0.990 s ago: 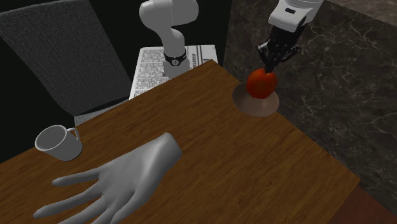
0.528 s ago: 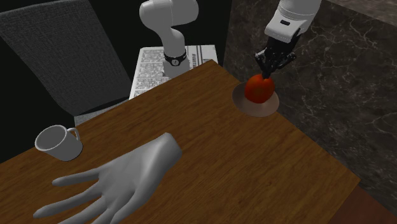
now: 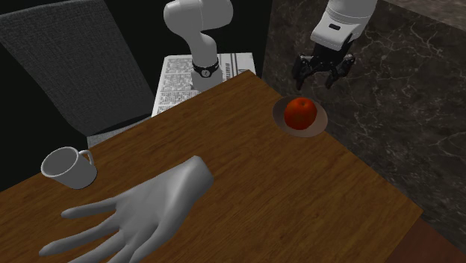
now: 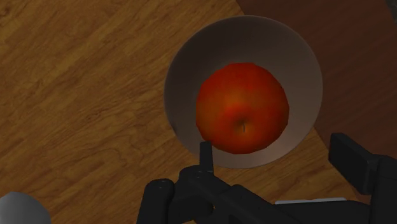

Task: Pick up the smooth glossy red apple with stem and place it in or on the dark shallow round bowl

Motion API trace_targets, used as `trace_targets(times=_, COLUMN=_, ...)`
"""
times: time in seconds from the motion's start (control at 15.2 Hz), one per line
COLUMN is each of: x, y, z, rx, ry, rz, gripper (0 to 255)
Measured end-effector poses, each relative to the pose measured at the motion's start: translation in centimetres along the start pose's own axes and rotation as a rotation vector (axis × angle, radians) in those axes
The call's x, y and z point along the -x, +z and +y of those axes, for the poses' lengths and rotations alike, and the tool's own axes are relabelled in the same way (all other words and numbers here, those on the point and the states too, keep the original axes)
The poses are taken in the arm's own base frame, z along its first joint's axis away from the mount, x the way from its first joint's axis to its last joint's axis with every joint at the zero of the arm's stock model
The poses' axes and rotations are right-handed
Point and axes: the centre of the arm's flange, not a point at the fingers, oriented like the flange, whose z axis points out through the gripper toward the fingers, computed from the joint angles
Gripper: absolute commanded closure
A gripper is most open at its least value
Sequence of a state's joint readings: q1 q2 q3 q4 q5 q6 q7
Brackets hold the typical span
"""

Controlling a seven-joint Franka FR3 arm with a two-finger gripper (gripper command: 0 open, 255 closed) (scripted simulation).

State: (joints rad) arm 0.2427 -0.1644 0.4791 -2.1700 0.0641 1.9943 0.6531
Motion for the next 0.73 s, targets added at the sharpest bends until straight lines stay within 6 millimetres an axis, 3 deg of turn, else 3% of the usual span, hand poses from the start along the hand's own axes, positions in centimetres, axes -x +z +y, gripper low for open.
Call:
trace_targets(times=0.2, x=0.0, y=-0.5, z=0.0, rx=0.000, ry=0.000, rz=0.000, gripper=0)
trace_targets(times=0.46, x=0.0, y=-4.6, z=0.2, rx=-0.001, ry=0.000, rz=0.001, gripper=0)
trace_targets(times=0.73, x=0.0, y=-5.0, z=0.0, rx=0.000, ry=0.000, rz=0.000, gripper=0)
